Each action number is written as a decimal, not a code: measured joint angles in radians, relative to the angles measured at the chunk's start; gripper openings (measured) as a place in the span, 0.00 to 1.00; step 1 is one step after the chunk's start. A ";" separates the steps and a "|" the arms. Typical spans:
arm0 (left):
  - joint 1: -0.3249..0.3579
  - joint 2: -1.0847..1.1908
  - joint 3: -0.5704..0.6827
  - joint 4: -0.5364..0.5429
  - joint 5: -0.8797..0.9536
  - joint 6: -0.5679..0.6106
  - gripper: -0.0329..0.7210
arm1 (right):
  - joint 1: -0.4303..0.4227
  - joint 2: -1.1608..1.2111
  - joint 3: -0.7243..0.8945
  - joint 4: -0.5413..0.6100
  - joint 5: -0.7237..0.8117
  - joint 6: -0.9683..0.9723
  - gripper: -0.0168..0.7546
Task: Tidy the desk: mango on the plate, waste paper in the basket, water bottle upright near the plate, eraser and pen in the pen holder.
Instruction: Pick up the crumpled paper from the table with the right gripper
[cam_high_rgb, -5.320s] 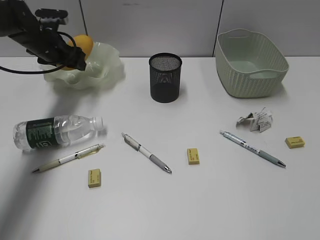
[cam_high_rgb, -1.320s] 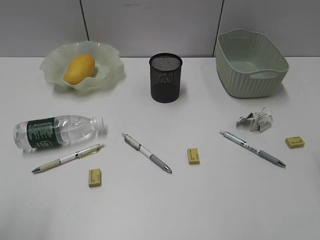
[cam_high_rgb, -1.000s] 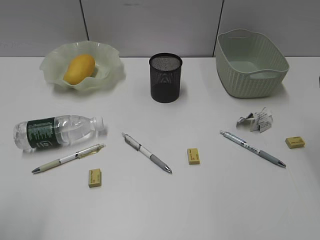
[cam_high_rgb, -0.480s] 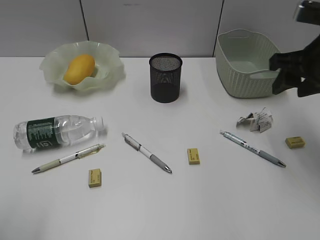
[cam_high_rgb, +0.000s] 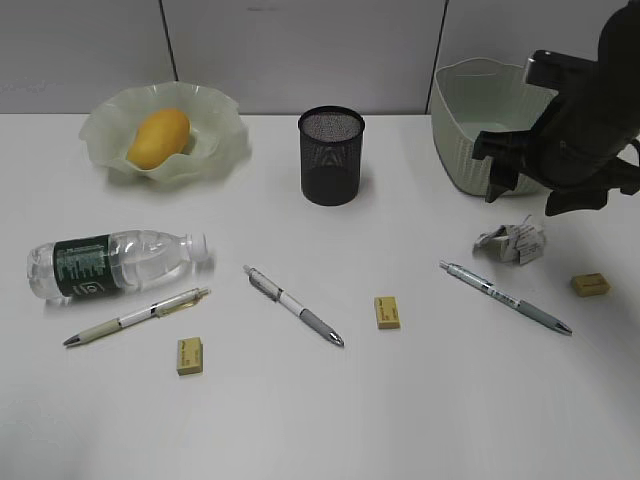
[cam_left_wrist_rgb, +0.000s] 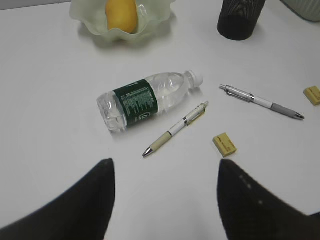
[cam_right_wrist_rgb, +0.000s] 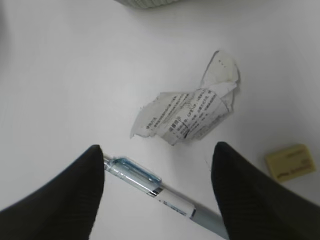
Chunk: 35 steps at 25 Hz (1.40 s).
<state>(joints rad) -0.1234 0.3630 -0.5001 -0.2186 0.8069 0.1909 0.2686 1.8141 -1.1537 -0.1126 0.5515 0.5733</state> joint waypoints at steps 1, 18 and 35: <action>0.000 0.000 0.000 0.000 0.000 0.000 0.69 | 0.000 0.015 0.000 -0.001 -0.012 0.019 0.75; 0.000 0.000 0.000 0.000 -0.001 0.000 0.68 | 0.000 0.224 -0.021 -0.208 -0.114 0.246 0.77; 0.000 0.000 0.000 0.000 -0.001 0.000 0.67 | 0.000 0.251 -0.022 -0.332 -0.206 0.313 0.20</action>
<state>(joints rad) -0.1234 0.3630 -0.5001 -0.2186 0.8060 0.1909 0.2686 2.0648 -1.1755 -0.4446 0.3459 0.8859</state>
